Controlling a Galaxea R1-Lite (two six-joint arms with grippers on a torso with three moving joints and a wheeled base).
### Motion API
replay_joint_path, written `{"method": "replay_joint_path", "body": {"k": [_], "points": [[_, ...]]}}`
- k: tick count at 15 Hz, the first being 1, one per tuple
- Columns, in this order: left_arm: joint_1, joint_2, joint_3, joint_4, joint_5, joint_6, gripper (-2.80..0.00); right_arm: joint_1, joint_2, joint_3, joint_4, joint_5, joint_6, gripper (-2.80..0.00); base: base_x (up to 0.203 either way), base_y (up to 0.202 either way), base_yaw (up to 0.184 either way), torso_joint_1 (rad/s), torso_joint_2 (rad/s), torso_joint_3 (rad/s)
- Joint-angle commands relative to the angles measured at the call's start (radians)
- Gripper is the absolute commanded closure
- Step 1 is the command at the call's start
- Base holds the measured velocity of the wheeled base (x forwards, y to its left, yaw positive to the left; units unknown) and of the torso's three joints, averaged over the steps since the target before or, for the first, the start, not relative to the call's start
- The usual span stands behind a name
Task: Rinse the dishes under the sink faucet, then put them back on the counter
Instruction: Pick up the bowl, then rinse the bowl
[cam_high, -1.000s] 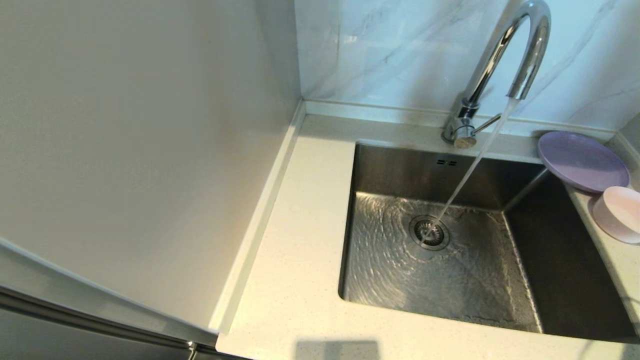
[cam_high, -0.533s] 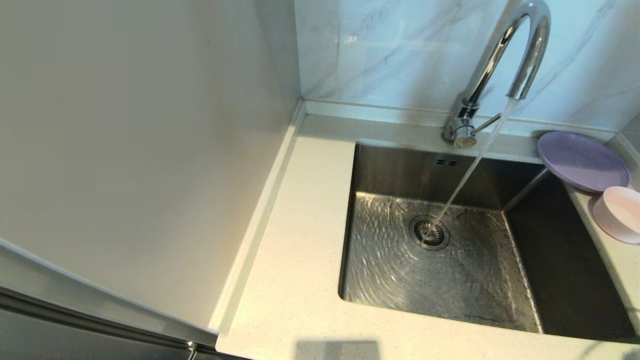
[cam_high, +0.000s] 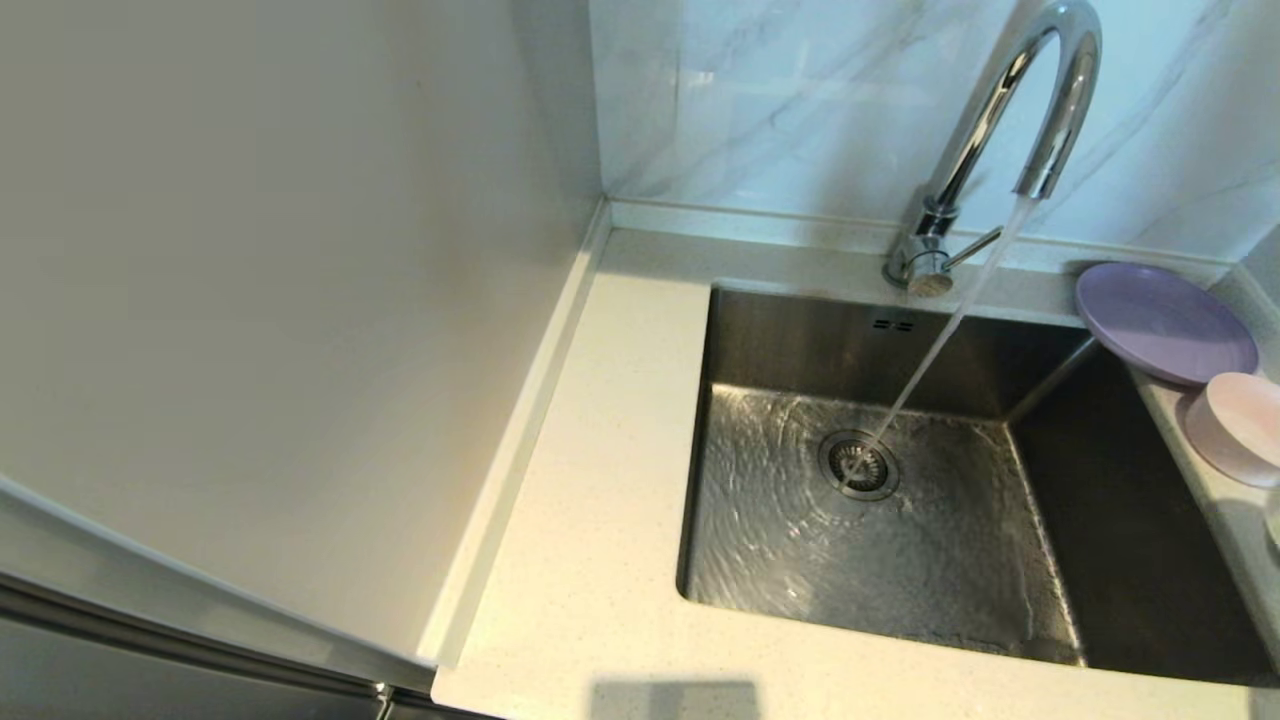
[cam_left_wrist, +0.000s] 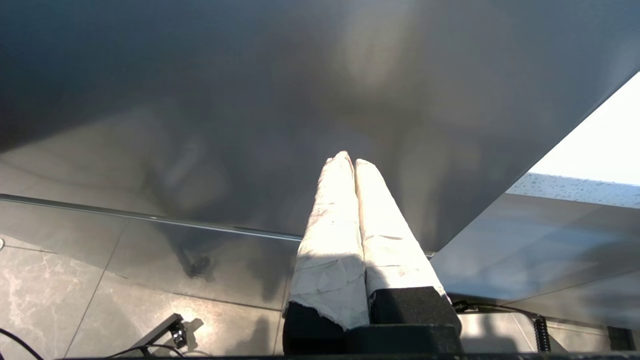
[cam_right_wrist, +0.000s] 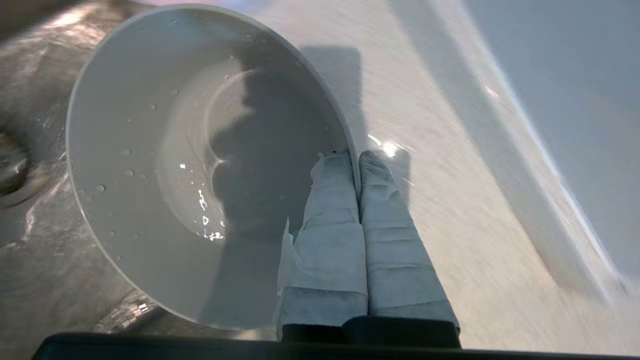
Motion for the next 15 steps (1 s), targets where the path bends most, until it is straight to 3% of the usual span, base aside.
{"method": "replay_joint_path", "body": {"k": [1,5,7,13,15], "points": [[0.0,0.0,0.0,0.0,0.001,0.0,0.0,0.198,-0.052,-0.056,0.019,-0.045,-0.005,0.0,0.0,0.0,0.0,0.0,0.0,0.0],[0.0,0.0,0.0,0.0,0.001,0.0,0.0,0.47,-0.044,-0.196,0.123,-0.193,-0.019,0.0,0.0,0.0,0.0,0.0,0.0,0.0],[0.0,0.0,0.0,0.0,0.001,0.0,0.0,0.563,-0.006,-0.245,0.132,-0.269,-0.028,0.0,0.0,0.0,0.0,0.0,0.0,0.0],[0.0,0.0,0.0,0.0,0.001,0.0,0.0,0.715,0.13,-0.347,0.129,-0.408,-0.031,0.0,0.0,0.0,0.0,0.0,0.0,0.0],[0.0,0.0,0.0,0.0,0.001,0.0,0.0,0.751,0.18,-0.391,0.127,-0.495,-0.073,0.0,0.0,0.0,0.0,0.0,0.0,0.0]]}}
